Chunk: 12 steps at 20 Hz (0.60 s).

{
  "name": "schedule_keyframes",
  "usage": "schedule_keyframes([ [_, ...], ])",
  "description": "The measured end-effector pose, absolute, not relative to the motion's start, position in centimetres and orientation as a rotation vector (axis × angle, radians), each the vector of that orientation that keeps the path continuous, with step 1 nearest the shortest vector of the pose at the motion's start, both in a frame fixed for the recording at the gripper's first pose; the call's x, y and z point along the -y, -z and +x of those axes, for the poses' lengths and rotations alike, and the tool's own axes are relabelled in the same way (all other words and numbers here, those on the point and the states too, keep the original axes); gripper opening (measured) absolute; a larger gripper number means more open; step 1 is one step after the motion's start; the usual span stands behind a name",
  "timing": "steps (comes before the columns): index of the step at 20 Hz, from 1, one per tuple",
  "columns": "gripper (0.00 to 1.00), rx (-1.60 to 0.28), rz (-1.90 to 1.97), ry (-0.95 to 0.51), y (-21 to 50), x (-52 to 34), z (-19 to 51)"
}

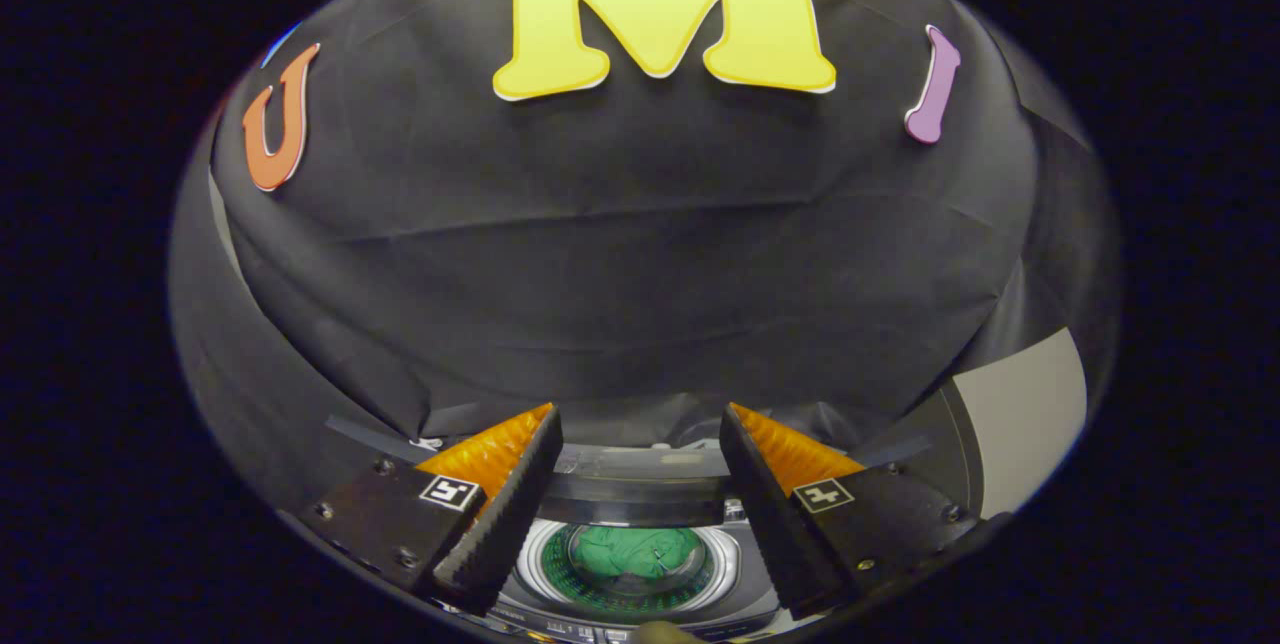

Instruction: Put the clothes into the washing machine and then close the washing machine lid.

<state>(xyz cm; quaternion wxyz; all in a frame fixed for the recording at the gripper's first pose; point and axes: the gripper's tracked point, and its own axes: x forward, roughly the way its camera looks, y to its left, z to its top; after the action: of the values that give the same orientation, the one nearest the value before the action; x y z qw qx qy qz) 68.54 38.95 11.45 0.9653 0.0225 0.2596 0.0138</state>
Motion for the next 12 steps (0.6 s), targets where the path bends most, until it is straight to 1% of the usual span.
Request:
schedule_keyframes([
  [12, 0.99, -0.522, 0.047, -0.055, -8.2, -39.1, 61.1],
])
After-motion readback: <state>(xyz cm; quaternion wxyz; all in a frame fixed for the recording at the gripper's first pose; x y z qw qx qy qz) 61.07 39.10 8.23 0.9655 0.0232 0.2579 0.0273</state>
